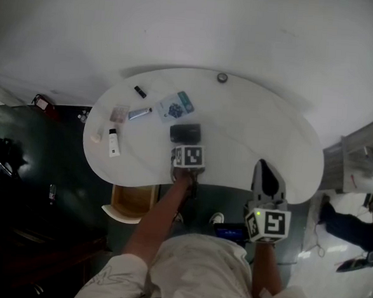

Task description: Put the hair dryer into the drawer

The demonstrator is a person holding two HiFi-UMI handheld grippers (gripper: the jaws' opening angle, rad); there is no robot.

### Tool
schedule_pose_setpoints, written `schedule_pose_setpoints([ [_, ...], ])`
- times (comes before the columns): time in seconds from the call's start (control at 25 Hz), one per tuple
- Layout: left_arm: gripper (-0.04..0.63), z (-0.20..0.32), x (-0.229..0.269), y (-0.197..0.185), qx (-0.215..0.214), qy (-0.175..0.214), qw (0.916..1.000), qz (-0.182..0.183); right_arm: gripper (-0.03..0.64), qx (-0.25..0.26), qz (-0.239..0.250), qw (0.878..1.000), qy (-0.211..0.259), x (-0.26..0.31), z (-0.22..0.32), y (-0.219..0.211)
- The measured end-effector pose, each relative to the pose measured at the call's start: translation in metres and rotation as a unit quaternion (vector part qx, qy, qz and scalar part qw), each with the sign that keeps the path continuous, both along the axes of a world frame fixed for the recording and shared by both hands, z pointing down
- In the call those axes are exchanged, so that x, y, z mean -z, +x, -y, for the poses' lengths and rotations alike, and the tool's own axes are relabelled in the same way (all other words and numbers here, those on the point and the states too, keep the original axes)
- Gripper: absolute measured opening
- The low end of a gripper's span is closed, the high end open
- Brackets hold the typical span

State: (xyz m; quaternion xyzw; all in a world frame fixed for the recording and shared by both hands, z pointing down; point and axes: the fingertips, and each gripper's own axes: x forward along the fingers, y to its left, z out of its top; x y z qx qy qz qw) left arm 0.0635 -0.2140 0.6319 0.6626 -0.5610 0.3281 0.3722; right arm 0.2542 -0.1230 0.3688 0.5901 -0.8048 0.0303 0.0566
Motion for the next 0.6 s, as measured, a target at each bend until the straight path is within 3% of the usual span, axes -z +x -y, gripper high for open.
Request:
schedule_pose_setpoints([
  [0.16,0.272,-0.006,-0.002,-0.003,0.007,-0.013,0.9999,0.003,0.003,0.004,-0.001,1.0,0.0,-0.001,0.001,-0.004],
  [0.32,0.264,0.005,0.005,-0.008,0.005,0.021,0.9998,0.005,0.003,0.008,-0.003,1.0,-0.002,-0.003,0.0,-0.006],
  [0.6,0.261,0.003,0.008,-0.01,0.001,0.023,0.9997,0.005,0.003,0.007,0.0,1.0,-0.002,-0.001,0.002,-0.005],
])
